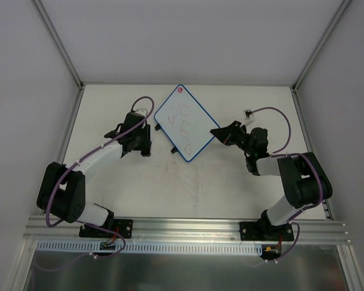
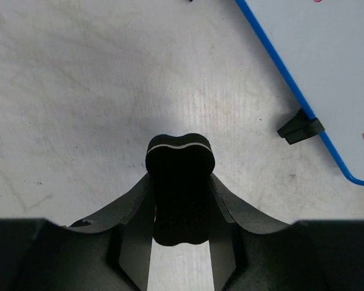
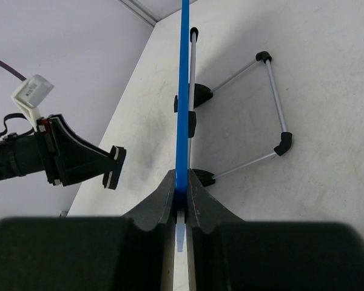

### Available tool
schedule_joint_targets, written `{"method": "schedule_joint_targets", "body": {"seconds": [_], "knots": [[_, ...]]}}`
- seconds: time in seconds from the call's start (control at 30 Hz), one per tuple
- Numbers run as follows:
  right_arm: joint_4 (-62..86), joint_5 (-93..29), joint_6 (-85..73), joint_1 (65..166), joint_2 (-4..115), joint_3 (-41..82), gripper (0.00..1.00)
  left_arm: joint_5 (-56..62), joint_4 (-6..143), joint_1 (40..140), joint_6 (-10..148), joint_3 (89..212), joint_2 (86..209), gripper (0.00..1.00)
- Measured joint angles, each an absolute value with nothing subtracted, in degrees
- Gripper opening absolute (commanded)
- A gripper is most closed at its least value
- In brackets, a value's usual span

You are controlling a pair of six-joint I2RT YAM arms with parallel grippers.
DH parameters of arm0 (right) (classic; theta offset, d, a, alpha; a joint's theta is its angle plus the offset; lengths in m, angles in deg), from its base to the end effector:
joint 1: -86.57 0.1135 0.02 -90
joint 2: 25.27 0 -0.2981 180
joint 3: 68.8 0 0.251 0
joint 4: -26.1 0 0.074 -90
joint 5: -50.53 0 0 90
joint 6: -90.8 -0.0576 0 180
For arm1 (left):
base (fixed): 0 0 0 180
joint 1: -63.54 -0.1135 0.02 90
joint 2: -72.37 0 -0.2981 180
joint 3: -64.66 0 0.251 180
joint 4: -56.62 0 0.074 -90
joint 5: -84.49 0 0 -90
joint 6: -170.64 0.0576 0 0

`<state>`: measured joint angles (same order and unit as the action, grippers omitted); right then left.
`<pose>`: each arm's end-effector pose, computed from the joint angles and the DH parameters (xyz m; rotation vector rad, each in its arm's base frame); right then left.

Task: Erase the whiteboard

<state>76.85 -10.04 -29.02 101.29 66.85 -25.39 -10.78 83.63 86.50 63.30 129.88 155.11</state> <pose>0.3030 0.1089 0.2272 -0.2175 1.6143 0.9992 0.2924 -0.1181 0.2415 0.0701 2.3553 -0.2383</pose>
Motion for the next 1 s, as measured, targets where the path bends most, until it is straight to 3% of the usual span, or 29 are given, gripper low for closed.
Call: {"method": "schedule_joint_targets", "body": {"seconds": [1.0], "knots": [[76.85,-9.6,-29.04,101.27,67.09,-25.06,0.0,-3.96,81.34,86.5,60.02,137.64,153.82,0.15]]}}
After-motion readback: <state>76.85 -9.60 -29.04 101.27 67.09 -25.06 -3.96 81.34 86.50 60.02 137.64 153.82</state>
